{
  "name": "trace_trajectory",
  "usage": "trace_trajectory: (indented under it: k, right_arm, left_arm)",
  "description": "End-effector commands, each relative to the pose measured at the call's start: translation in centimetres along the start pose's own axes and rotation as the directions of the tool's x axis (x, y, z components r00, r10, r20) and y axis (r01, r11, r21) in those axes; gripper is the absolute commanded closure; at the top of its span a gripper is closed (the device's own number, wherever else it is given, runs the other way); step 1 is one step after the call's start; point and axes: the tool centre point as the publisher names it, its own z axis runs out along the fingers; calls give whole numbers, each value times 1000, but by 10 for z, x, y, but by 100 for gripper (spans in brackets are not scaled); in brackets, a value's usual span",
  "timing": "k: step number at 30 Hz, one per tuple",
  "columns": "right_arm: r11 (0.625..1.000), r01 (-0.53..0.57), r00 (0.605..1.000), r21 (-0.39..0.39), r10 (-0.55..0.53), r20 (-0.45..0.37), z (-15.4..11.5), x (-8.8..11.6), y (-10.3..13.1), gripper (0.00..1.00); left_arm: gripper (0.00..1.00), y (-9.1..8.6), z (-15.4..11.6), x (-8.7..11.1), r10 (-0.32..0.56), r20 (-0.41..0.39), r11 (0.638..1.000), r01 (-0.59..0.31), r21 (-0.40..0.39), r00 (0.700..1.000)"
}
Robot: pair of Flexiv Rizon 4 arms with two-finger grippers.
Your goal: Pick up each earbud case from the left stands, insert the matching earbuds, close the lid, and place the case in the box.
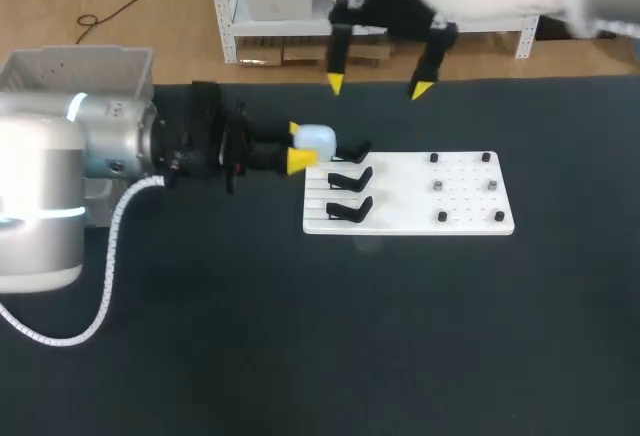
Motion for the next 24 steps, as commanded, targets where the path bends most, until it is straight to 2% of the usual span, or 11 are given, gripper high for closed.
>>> trace_trajectory:
  k: [1, 6, 12, 18, 24]
  right_arm:
    - [995, 9, 973, -100, 14, 230, -15, 35, -30, 0]
    - [995, 9, 973, -100, 14, 230, -15, 35, -30, 0]
    - [995, 9, 973, -100, 14, 230, -15, 35, -30, 0]
    - [995, 9, 973, -100, 14, 230, -15, 35, -30, 0]
    - [995, 9, 973, -100, 14, 230, -15, 35, -30, 0]
  left_arm:
    - [100, -2, -31, -28, 33, -31, 996, -36, -87, 999]
    - [100, 6, -63, -58, 87, -75, 979, -99, -177, 993]
    - [100, 16, -103, -76, 101, -159, 946, -144, -291, 982]
    - [100, 33, -151, -86, 57, -236, 876, -162, -454, 970]
    - [100, 51, -205, -85, -42, -272, 779, -139, -611, 961]
